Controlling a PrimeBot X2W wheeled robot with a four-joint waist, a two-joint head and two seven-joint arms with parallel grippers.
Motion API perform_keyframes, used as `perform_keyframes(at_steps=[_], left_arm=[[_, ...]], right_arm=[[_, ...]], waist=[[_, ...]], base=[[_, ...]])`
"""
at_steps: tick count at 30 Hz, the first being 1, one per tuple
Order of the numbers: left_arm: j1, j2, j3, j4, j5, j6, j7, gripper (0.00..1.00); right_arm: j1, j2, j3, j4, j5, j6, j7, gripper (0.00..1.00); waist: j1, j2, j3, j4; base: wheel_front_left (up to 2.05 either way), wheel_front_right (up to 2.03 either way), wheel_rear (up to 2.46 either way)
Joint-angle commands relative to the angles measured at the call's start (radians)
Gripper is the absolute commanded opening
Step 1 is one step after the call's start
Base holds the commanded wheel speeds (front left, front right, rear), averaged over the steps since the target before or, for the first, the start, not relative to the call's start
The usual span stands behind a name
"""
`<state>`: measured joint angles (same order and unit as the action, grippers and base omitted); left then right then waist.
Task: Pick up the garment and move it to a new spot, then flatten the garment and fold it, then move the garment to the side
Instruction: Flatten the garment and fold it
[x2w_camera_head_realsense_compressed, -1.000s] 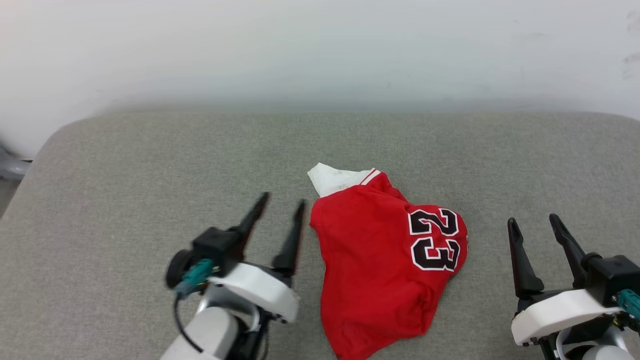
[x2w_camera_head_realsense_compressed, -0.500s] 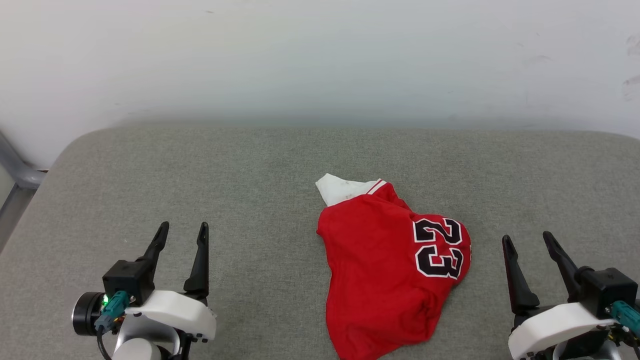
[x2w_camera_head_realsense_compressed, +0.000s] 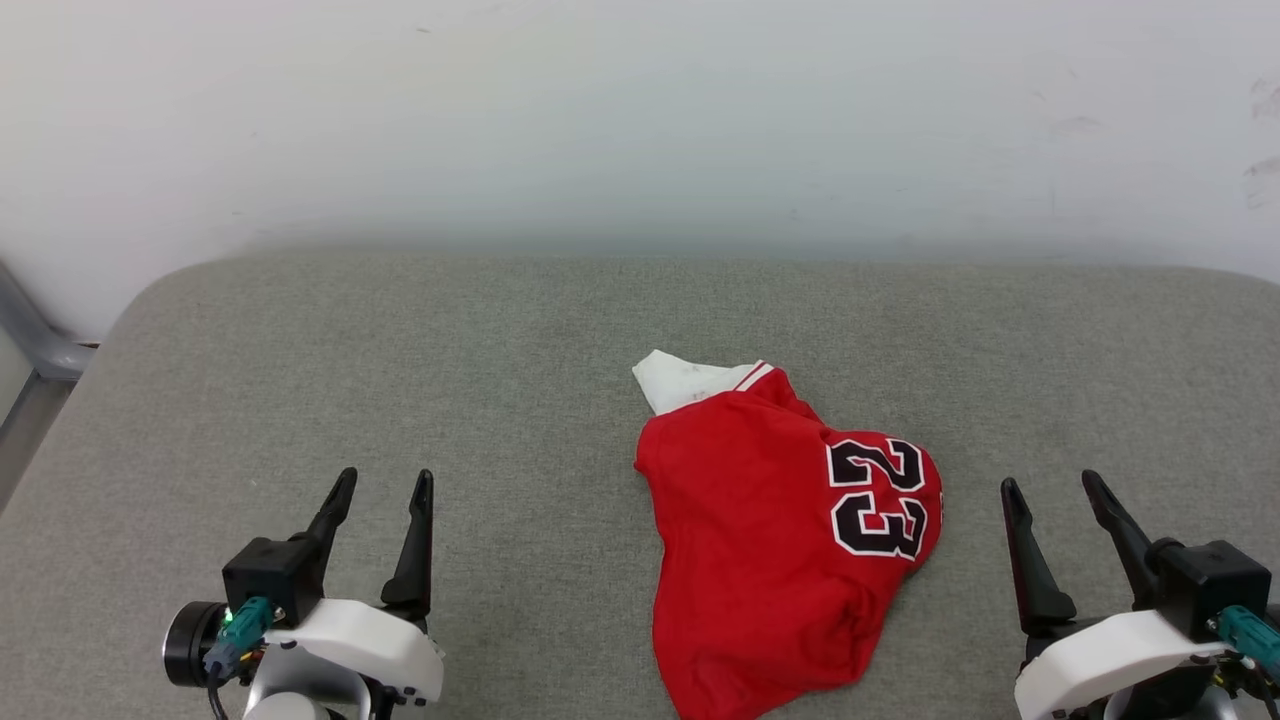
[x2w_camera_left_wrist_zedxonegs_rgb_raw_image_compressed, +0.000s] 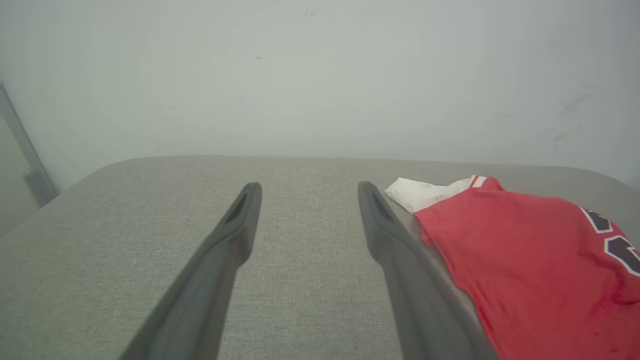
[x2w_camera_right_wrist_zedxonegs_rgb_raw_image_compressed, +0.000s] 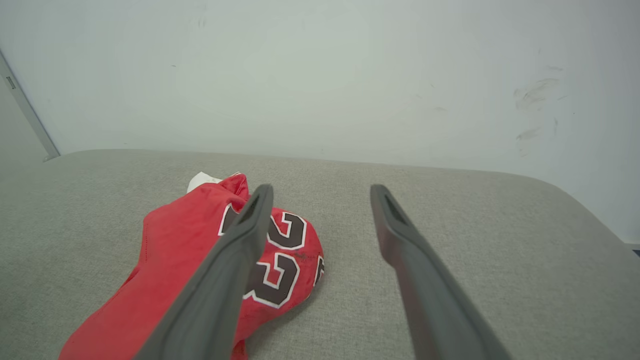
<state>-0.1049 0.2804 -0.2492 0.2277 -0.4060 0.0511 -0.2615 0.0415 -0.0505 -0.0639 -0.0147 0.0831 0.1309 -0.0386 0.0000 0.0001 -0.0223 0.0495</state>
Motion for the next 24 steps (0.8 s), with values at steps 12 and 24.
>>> perform_keyframes(at_steps=[12,24], left_arm=[[-0.204,-0.028,-0.093,0.068,0.024,-0.08,0.091,1.0],[-0.476,-0.075,-0.223,0.268,-0.083,-0.174,0.451,1.0]], right_arm=[[-0.029,0.0,0.008,-0.024,-0.005,0.0,0.012,1.0],[-0.099,0.0,0.024,-0.025,-0.003,0.0,-0.003,1.0]], waist=[[0.0,-0.0001,0.068,-0.017],[0.0,-0.0001,0.227,-0.096]], base=[[0.0,0.0,0.0],[0.0,0.0,0.0]])
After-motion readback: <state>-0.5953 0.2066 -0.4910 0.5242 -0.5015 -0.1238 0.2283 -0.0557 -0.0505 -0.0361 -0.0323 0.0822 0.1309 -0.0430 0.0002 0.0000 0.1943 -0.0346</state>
